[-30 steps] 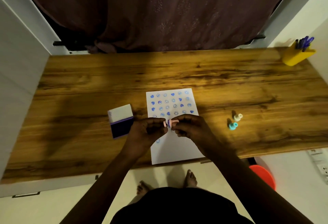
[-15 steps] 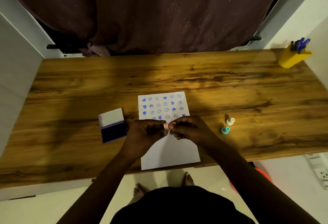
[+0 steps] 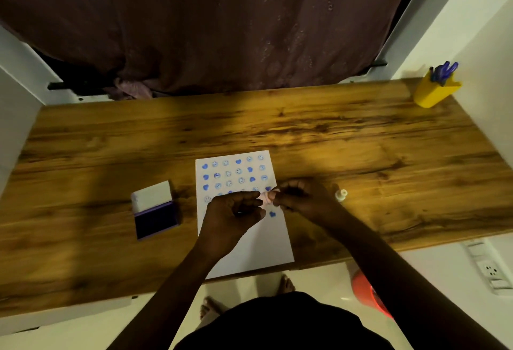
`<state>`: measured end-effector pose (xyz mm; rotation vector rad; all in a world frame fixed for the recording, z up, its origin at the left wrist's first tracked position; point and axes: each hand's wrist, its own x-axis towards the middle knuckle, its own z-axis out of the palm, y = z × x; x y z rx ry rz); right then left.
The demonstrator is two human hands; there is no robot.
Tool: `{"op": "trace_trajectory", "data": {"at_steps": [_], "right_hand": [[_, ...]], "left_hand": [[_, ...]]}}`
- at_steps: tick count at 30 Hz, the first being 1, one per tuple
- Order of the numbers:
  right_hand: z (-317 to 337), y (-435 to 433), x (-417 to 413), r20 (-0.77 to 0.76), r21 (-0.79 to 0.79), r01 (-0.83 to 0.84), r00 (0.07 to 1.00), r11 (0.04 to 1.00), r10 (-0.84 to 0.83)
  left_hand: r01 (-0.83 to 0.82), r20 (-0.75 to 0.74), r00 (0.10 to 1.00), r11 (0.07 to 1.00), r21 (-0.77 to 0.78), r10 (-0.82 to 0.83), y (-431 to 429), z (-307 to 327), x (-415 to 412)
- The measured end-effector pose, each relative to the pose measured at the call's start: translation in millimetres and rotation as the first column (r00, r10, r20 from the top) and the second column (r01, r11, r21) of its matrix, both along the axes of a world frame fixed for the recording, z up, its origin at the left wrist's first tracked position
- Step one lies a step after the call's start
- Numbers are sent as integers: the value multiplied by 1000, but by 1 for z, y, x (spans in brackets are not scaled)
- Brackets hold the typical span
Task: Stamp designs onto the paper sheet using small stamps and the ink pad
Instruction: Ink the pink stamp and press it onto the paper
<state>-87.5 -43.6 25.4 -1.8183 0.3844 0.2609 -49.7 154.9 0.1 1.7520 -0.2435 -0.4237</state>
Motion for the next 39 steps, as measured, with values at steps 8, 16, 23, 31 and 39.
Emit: {"op": "trace_trajectory", "data": {"at_steps": [8, 16, 23, 31, 39], "right_hand": [[-22, -83, 14, 166, -539, 81, 986, 839, 11], [-49, -142, 29, 77, -702, 71, 997, 708, -23], [-57, -157, 31, 33, -718, -15, 998, 696, 56], [-46, -160, 25, 14, -699, 2, 1000, 715, 12], [-52, -144, -11, -34, -809, -2, 998, 588, -45]], "left_hand": [[-11, -1, 1000, 997, 81, 11, -29, -9, -1], [-17, 0, 1000, 990, 141, 17, -56, -15, -6], [-17, 10, 1000, 992, 128, 16, -69, -15, -9], [-20, 18, 1000, 990, 142, 18, -80, -16, -9], [-2, -10, 1000, 989, 149, 4, -84, -20, -8]]}}
